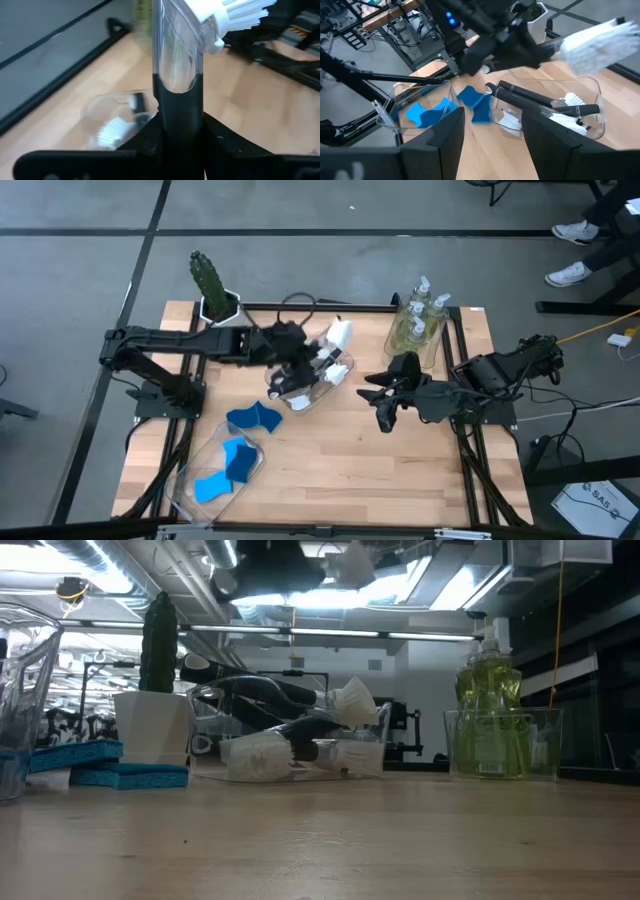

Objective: Pick & Place Kitchen Sink Supplies
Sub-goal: Put the black dish brush into the top left transparent bin, then adjust the top left transparent bin

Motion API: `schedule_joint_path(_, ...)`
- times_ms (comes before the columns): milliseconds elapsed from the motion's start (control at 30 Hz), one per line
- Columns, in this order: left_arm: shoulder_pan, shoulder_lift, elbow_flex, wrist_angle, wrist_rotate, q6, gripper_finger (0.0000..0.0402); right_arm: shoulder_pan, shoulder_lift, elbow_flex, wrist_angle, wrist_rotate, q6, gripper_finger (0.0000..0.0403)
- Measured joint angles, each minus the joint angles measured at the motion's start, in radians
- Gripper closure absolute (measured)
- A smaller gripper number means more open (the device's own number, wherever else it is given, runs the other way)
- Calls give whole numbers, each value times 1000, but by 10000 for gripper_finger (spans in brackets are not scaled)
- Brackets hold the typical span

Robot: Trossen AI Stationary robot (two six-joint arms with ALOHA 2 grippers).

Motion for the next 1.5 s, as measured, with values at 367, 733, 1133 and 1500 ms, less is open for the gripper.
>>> schedule_joint_path(367, 176, 139, 0, -29, 270, 22, 320, -69, 0, 0, 0, -6, 39, 207)
schedule_joint_path(733, 205, 290, 0, -36, 303, 86, 304, -76, 0, 0, -4, -19, 50, 207)
schedule_joint_path(1133, 251, 340, 0, -98, 426, 83, 225, -76, 0, 0, -20, -20, 53, 207)
schedule_joint_path(1500, 307, 120, 0, -106, 437, 156, 220, -84, 0, 0, -39, -19, 26, 207)
